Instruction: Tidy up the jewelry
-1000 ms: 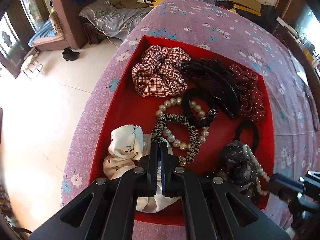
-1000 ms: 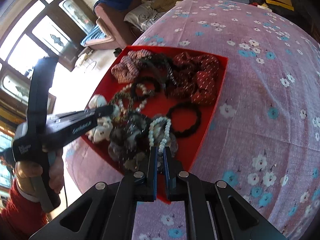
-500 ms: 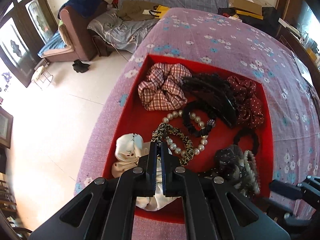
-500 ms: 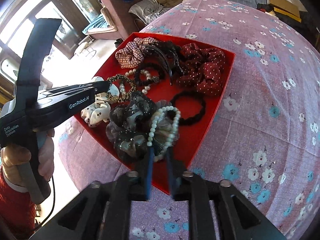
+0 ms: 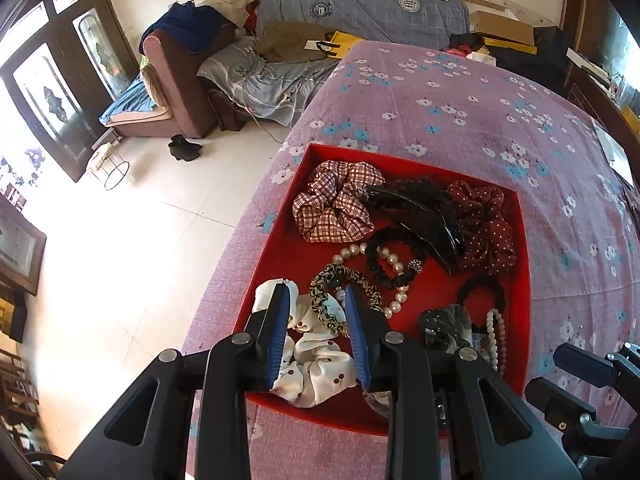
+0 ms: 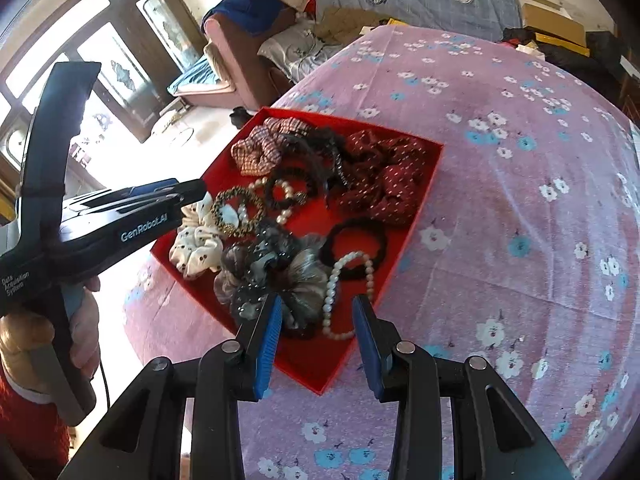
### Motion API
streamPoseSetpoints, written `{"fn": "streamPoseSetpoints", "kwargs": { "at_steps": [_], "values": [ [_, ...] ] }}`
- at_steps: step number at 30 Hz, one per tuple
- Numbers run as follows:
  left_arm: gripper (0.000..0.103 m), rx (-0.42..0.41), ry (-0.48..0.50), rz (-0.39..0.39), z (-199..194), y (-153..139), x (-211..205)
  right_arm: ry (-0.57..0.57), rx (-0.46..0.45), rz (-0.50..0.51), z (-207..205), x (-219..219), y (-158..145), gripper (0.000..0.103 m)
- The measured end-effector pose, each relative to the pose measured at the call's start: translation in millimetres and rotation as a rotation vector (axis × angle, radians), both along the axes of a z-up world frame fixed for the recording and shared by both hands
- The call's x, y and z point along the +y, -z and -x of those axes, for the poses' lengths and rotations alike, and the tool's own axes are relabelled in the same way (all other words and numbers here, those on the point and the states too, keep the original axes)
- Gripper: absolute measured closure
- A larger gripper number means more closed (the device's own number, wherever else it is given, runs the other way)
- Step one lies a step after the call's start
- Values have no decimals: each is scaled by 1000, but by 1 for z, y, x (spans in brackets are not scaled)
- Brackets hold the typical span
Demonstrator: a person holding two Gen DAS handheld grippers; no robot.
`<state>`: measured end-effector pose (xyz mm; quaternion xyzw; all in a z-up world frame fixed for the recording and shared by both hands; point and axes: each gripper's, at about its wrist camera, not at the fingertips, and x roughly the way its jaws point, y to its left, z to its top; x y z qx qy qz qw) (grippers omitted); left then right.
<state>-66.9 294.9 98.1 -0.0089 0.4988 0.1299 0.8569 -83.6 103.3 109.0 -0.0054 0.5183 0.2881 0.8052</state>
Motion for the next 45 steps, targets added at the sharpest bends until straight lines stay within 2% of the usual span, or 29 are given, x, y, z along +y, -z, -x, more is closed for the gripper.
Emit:
{"fn": "streamPoseSetpoints", "kwargs": {
  "at_steps": [11,23,25,31,35,38,42,45],
  "values": [
    [63,-16,-51,-15,8,-8,-11,-18,-64,24,4,-14,-8,63],
    [51,-118,-86,-46,25,-35,-50,9,-102,39,3,-55,-13,62],
    [48,-147,-101,-57,30,-41,-58,10,-105,38,4,-62,-15,62],
    [29,-254,-160,-117,48,-60,-77,6,-131,31,5,-81,-22,57],
    [14,-365,-225,-167,65,-80,-88,2,-160,21,5,-93,-32,53],
    [4,-475,-310,-216,83,-98,-95,-2,-187,12,4,-100,-41,52],
    [1,-551,-344,-243,98,-123,-101,-18,-221,2,3,-104,-53,51],
    [1,-549,-331,-251,105,-137,-105,-34,-249,-12,6,-104,-65,49]
  ]
}}
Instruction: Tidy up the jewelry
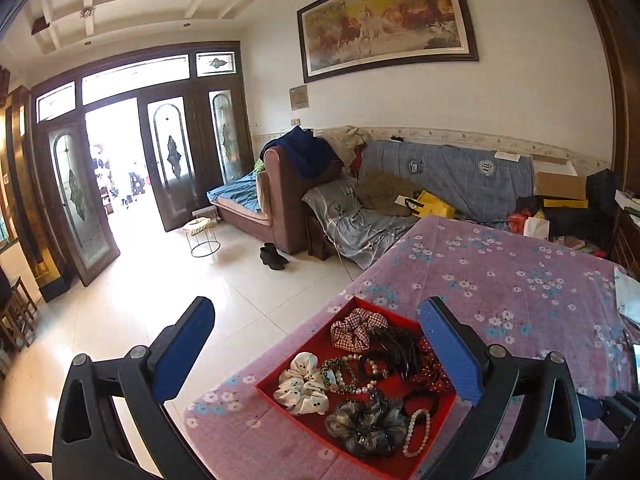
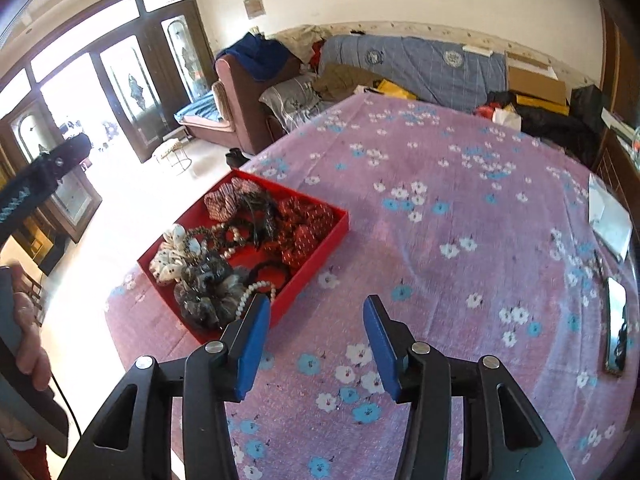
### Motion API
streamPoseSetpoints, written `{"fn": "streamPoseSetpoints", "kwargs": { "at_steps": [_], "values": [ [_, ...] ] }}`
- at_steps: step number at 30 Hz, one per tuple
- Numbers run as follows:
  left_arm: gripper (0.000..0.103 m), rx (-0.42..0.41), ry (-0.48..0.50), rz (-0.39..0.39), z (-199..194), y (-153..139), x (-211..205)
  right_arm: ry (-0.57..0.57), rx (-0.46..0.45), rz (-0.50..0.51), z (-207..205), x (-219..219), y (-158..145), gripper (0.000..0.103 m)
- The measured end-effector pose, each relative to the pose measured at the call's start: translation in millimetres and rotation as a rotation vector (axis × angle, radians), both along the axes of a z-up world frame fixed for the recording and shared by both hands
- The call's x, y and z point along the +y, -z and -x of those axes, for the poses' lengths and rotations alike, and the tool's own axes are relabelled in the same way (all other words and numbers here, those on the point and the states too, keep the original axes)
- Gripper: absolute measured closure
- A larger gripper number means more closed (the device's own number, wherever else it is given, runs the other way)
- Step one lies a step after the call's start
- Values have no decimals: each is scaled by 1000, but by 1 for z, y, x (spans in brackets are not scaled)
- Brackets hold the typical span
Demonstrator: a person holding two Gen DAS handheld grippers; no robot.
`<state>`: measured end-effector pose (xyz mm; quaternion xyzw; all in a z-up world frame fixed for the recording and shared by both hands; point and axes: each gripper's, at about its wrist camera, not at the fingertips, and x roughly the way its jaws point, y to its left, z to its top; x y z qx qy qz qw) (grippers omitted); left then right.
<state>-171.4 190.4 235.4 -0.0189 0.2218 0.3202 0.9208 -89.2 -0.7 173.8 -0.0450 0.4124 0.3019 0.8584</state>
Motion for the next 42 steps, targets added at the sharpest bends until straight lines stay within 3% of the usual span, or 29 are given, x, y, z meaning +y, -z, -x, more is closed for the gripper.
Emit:
{"fn": "streamPoseSetpoints", "kwargs": {
  "at_steps": [4,10,18,25,42],
  "values": [
    [0,-5,-4,-38,9,-13,-9,-21,-36,-25,5,4,-17,45],
    [0,22,68,5,19,-17,-20,-22,-66,-35,18,5,-28,40],
    [0,134,114,132,19,8,-19,68,-69,-5,22,-10,-26,37],
    [0,212,132,159,23,33,-15,128,-53,26,24,-15,-18,34],
    [0,337,167,241,23,67,14,97,-13,105,37,25,5,31]
  ]
}}
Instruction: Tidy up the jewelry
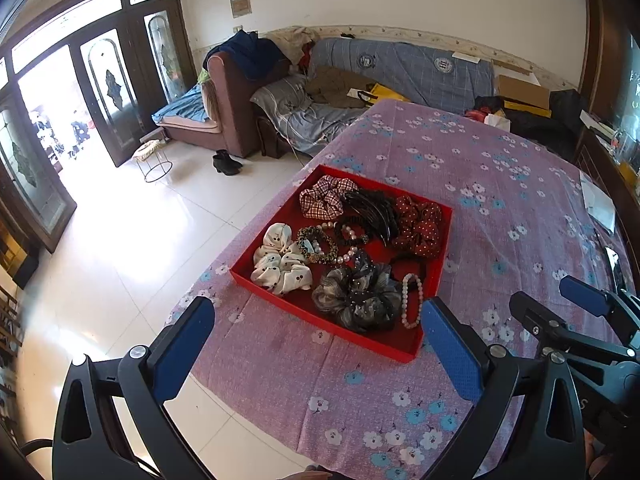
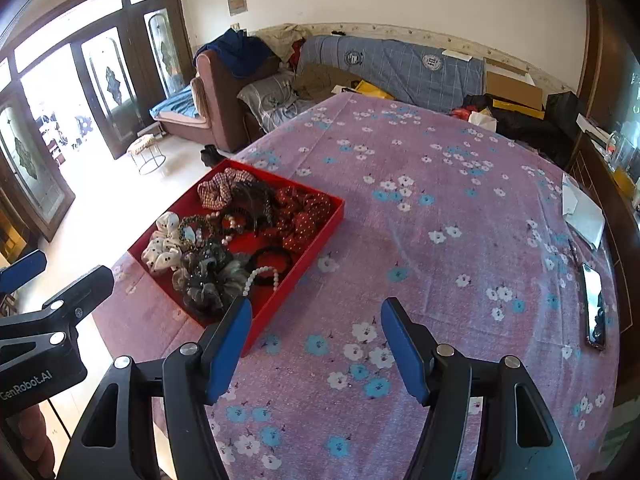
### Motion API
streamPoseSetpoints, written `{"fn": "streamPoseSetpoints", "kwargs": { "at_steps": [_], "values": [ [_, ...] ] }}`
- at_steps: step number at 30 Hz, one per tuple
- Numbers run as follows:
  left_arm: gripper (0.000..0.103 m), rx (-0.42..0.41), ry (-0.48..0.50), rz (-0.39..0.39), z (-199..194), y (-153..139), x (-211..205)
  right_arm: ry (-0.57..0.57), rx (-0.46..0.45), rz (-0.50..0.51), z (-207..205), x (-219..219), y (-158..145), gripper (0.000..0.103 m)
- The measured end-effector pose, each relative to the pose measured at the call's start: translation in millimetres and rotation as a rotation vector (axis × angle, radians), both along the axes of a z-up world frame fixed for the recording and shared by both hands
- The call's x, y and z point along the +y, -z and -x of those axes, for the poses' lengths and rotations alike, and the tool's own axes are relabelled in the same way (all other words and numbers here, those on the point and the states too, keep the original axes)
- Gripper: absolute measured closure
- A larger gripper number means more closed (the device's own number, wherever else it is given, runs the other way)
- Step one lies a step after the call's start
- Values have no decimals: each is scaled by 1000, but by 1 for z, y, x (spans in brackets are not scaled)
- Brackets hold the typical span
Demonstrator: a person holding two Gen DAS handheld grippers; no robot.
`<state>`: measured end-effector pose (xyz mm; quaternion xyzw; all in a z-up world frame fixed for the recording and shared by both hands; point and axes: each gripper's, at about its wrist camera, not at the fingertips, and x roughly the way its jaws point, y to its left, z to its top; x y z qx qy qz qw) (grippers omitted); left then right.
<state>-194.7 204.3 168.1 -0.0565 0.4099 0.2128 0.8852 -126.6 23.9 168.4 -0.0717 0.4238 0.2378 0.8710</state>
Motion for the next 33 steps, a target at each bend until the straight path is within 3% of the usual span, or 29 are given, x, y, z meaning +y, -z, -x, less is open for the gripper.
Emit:
{"fn": "streamPoseSetpoints", "kwargs": {
  "at_steps": [33],
  "values": [
    [0,115,96,62,-44,29,52,108,74,40,-33,50,26,30]
  ]
}}
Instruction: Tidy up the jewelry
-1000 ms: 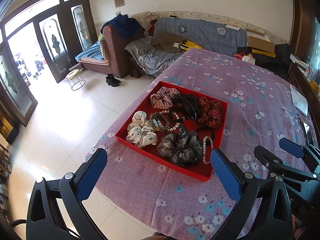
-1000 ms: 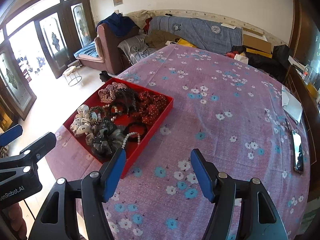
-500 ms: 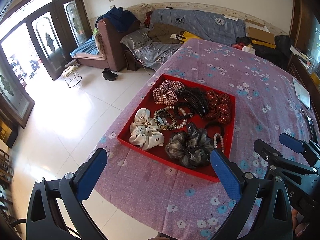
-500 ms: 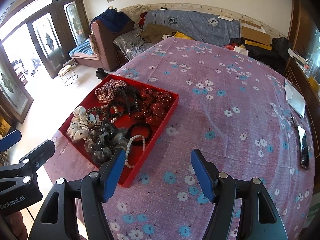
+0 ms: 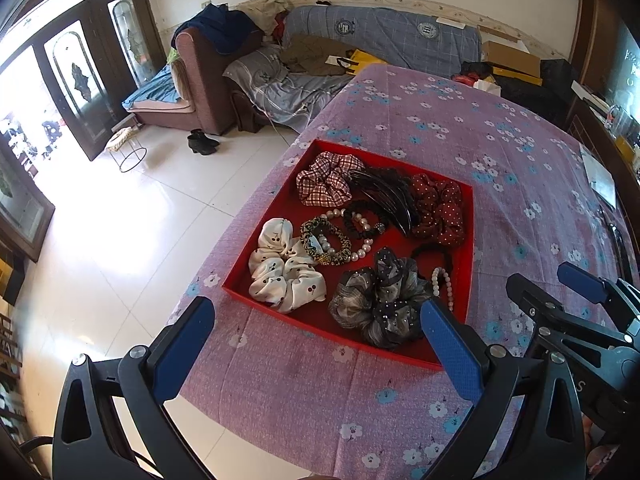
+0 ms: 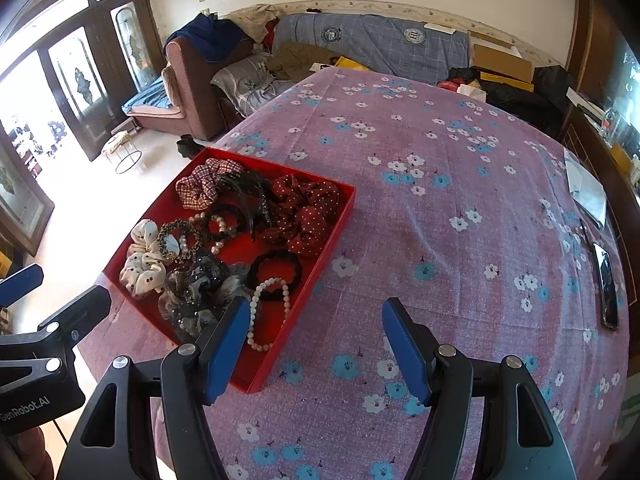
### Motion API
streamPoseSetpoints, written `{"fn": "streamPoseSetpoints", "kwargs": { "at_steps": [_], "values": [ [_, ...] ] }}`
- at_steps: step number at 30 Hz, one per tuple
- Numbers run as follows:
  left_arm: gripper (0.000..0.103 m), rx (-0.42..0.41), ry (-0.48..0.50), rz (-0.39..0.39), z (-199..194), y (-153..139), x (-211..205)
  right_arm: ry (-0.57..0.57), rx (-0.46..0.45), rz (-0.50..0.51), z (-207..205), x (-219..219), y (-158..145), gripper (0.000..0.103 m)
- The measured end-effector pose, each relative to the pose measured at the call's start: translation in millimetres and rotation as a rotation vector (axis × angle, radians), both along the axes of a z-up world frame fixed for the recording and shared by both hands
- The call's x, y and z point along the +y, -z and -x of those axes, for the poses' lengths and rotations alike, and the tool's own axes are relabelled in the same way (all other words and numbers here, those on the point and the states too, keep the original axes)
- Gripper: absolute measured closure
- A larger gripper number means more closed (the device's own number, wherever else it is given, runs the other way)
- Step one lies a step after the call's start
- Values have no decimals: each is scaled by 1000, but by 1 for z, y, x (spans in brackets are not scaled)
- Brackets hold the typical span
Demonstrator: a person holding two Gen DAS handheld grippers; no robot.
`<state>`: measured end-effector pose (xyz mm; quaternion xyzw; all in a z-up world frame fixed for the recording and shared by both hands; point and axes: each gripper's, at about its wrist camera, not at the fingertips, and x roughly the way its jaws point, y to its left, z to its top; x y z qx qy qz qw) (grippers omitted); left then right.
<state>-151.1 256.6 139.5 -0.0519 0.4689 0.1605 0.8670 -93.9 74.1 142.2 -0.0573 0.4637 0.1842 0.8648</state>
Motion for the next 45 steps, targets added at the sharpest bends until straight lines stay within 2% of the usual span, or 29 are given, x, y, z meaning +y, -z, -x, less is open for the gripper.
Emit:
{"fn": "streamPoseSetpoints", "kwargs": {
  "at_steps": [27,45],
  "values": [
    [0,20,39,70,-13,13,36,43,6,49,0,30,6,27],
    [0,36,59,73,-26,18,39,70,31,54,-10,31,12,26]
  ]
}}
